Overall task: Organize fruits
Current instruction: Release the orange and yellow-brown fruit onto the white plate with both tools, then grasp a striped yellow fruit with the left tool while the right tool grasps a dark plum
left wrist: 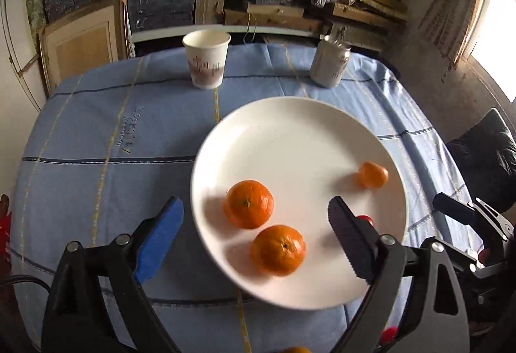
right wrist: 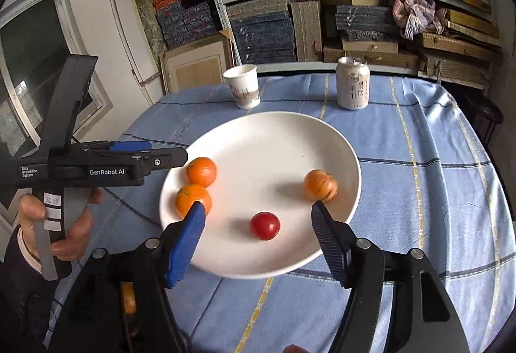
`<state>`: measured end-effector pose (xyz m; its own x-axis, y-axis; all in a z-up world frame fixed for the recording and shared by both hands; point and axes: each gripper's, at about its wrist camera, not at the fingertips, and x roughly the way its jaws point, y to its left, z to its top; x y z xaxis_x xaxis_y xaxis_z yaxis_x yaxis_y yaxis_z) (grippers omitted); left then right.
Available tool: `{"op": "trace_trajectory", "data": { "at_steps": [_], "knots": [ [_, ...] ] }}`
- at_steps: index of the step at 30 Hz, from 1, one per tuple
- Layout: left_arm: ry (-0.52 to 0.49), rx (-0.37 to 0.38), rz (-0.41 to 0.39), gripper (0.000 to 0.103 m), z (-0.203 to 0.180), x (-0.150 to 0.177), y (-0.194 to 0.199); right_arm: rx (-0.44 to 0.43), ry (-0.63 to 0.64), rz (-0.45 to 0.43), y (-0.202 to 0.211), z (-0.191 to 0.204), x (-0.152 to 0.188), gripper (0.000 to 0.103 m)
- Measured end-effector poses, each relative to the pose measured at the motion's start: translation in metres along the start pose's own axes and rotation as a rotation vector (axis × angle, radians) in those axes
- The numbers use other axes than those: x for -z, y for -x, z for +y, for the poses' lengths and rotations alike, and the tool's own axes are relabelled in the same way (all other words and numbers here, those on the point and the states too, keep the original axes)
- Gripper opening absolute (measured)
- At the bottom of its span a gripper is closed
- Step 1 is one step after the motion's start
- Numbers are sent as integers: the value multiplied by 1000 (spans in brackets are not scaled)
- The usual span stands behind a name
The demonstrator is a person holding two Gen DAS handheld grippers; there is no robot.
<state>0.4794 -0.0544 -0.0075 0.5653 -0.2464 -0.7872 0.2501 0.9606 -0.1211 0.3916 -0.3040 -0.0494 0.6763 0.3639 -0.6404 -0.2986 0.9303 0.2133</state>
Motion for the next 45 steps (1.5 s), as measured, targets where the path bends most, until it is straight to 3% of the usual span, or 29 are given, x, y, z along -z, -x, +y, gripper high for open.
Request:
{"op": "trace_trajectory", "data": {
  "at_steps": [5, 10, 13, 17, 20, 22, 25, 29, 34, 36, 45],
  "knots": [
    [-29, 37, -87, 91, -19, 48, 70, -35, 60, -66, 77, 34, 38, 69],
    [-3, 121, -40, 91, -29, 121, 100, -119, 69, -85, 140, 63, 100, 69],
    [5, 181, -42, 91, -36, 163, 119, -91, 97, -99, 162, 81, 138, 69],
    [-45, 131, -68, 91, -48, 213, 140, -80, 115, -75, 167, 92, 176, 69],
    [-81, 102, -57, 91, -56, 249, 146, -17, 118, -44, 156, 93, 185, 69],
    [-98, 108, -43, 91, -62, 271, 147, 54, 128, -33, 149, 92, 189, 69],
    [-107, 126, -20, 91, -66, 295, 143, 67, 137, -18, 139, 89, 193, 69],
    [-135, 116, -17, 91, -68, 310, 139, 32, 162, 21, 125, 84, 190, 69],
    [-128, 157, -7, 91, -60, 310, 134, 17, 248, 28, 113, 83, 178, 69],
    [-109, 176, 11, 81, -55, 308, 130, 9, 272, 54, 105, 81, 172, 69],
    [-84, 201, 24, 77, -50, 308, 122, 2, 343, 148, 70, 84, 165, 69]
  ]
}}
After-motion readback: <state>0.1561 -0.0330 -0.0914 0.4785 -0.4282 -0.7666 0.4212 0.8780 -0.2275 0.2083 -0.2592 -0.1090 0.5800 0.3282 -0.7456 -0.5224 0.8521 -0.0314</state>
